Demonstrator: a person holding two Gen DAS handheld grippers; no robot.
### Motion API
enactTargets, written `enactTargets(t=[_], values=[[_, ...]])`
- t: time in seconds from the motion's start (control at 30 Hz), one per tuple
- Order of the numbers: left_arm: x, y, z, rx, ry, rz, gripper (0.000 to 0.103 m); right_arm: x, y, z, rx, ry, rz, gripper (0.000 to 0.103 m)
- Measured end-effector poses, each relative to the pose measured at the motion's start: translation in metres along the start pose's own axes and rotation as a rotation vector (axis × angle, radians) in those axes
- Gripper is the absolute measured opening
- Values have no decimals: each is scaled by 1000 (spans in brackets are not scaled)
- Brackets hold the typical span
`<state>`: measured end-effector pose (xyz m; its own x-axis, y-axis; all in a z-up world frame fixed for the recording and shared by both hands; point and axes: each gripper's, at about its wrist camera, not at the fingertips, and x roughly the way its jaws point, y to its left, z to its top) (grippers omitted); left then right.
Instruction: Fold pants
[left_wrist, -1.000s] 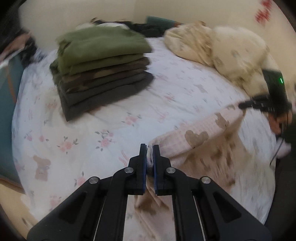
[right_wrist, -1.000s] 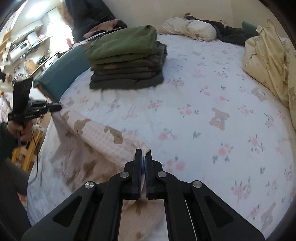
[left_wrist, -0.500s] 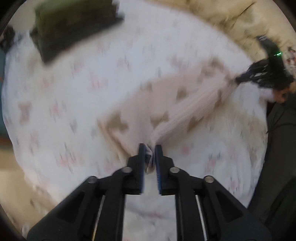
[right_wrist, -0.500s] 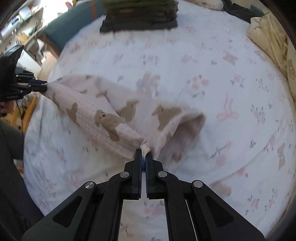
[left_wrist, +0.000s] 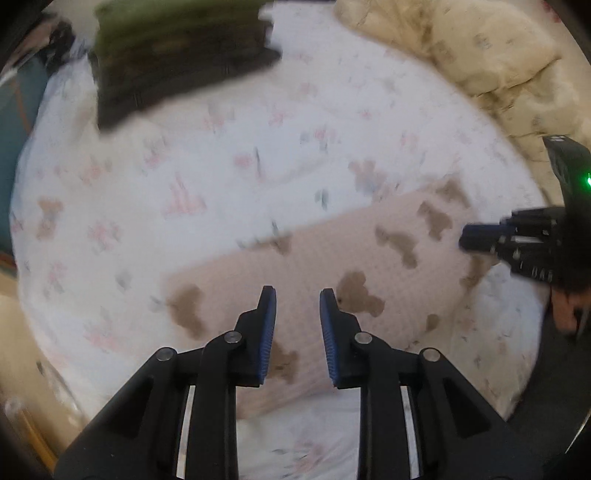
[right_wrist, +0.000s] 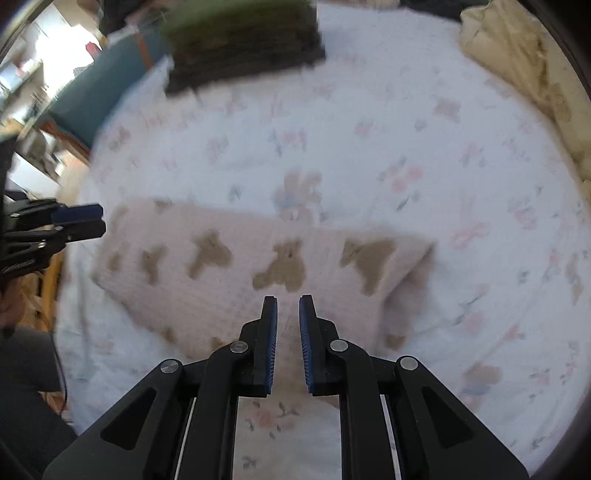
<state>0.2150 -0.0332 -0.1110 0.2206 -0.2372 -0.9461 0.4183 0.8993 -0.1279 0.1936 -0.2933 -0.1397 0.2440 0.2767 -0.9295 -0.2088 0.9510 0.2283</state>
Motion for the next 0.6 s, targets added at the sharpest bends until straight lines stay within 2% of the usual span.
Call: enactTargets(t=[0.03, 0.07, 0.1, 0.17, 0.2, 0.27, 0.3, 0.37, 0.4, 0.5, 0.6], values=[[13, 1, -7, -33, 30, 0, 17, 15, 0, -5, 2, 36, -12, 13], [27, 2, -15, -51, 82, 18, 3, 24, -1, -9, 2, 50, -42, 8], [40, 7, -22, -71, 131, 48, 0, 33, -5, -16, -5, 67, -95, 6], [46, 17, -30, -69, 168, 67, 1, 42, -15, -25, -19, 74, -171, 4], [43, 22, -32, -71, 174, 79, 1, 40, -18, -25, -11, 72, -171, 3], [33, 33, -35, -87, 169, 127, 1, 32, -27, -24, 15, 85, -253, 5], [26, 44, -37, -120, 157, 143, 1, 28, -33, -26, 28, 87, -272, 5], [13, 57, -36, -192, 112, 138, 1, 17, -49, -30, 117, 92, -225, 8], [2, 61, -32, -226, 48, 110, 1, 9, -54, -30, 150, 67, -190, 9], [-17, 52, -26, -242, -116, 68, 1, -19, -49, -19, 181, -103, -117, 9], [-9, 30, -24, -220, -164, 68, 1, -27, -35, -6, 182, -226, -43, 9]])
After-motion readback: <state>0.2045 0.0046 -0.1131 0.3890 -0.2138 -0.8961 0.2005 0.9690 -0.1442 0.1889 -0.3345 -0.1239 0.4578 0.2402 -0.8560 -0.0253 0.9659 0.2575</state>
